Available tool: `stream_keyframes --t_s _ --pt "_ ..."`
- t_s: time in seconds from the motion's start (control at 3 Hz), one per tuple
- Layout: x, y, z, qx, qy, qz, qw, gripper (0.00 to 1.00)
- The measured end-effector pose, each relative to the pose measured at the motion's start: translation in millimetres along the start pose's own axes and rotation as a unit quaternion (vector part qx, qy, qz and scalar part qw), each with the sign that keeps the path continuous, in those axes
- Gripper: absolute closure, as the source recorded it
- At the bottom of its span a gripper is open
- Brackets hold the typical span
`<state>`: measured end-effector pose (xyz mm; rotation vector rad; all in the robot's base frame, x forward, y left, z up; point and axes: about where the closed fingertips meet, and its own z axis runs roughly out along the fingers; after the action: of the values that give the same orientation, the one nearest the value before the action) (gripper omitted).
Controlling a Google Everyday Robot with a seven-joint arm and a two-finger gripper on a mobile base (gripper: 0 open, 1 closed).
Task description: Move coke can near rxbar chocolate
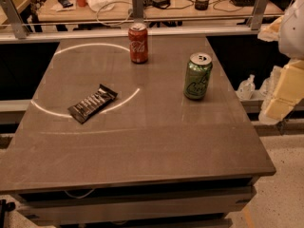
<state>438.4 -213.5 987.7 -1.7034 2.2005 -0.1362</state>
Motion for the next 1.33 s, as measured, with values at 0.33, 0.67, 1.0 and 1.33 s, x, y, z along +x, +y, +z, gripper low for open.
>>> stream_keyframes --t_s 0.33,0.67,1.0,1.33 --pt "0.0 0.0 -0.1 0.0 0.0 0.0 1.0 0.0" --pt "-18.2 -12.1 -3.7 0.019 -0.058 0.028 0.9977 0.0" --pt "-54.9 -44.4 -16.6 0.052 -0.16 0.072 0.9832 0.0" --pt "-87.6 -74.9 -18.3 0.077 -0.227 0.099 0.9658 0.0"
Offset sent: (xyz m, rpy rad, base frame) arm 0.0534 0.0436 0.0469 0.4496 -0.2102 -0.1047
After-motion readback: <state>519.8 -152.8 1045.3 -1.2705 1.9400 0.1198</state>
